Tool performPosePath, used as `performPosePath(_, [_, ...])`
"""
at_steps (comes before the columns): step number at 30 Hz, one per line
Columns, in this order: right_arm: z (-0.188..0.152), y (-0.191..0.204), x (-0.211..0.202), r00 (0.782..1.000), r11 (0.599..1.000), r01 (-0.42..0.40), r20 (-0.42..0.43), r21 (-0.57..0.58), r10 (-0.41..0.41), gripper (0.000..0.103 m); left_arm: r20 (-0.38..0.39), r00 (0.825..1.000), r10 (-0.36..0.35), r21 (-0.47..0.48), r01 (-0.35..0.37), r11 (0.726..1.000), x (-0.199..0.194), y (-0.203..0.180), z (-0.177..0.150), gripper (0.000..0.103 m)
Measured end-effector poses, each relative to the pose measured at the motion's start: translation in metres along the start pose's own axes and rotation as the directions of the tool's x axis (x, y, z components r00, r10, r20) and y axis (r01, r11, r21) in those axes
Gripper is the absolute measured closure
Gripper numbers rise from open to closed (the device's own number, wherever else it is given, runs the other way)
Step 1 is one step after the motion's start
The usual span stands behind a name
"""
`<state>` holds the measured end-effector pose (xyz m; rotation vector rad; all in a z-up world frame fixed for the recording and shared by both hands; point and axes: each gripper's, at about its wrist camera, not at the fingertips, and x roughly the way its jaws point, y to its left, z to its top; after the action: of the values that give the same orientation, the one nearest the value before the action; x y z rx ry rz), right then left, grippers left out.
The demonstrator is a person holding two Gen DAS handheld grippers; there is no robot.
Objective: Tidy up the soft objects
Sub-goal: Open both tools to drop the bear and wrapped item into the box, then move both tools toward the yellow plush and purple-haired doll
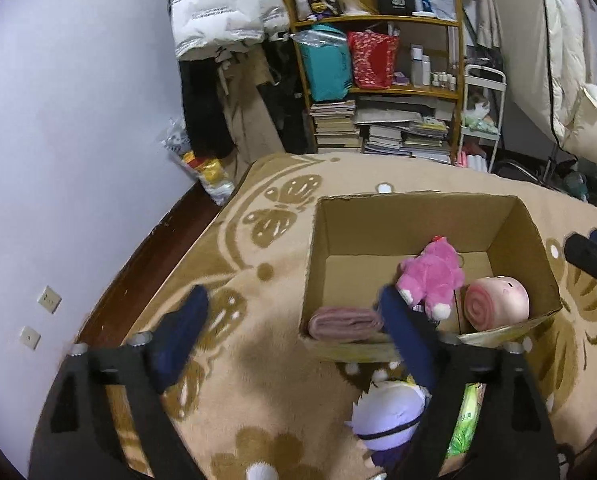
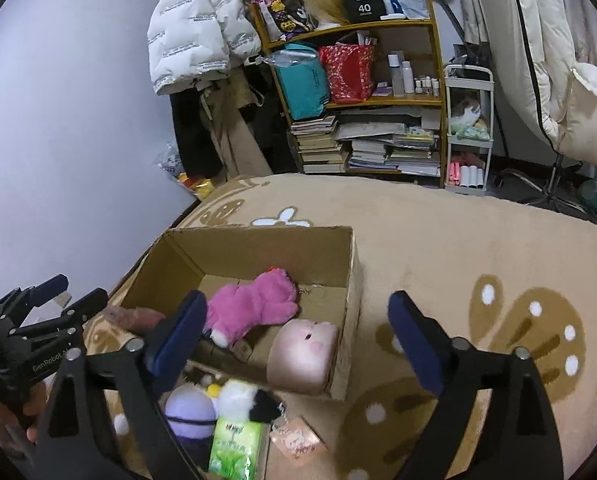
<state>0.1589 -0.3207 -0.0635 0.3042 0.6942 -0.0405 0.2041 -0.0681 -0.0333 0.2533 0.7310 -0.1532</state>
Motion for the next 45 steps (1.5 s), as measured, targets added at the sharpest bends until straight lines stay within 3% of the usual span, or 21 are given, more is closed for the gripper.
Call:
performPosePath(18, [-0.041,0.013,-0.043,1.000,1.000,-0.010,-0.019,-0.010,0.010,0.000,-0.067,0.998,-0.006,-0.012,0.005,1.000,-0.039,0.013,-0.036,0.007])
performPosePath(28, [-0.072,0.024,-0.058,0.999,0.999,0.001,-0.052,-0.045,-0.004,0.000,-0.133,0.990,-0.045,-0.033,0.041,0.999,-0.054,0.015,-0.064,0.007])
performPosePath(37, [-0.107,0.030,-0.057,0.992,0.999,-0.005,-0.129,-0.051,-0.002,0.000,-0.229,0.971,-0.075,-0.052,0.065,0.997,-0.049,0.013,-0.086,0.007])
performPosePath(45, [-0.130,0.032,-0.045,0.979,0.999,-0.015,-0.202,-0.046,0.006,0.000,-0.314,0.940,-0.134,-0.080,0.114,0.990,-0.032,0.013,-0.098,0.007])
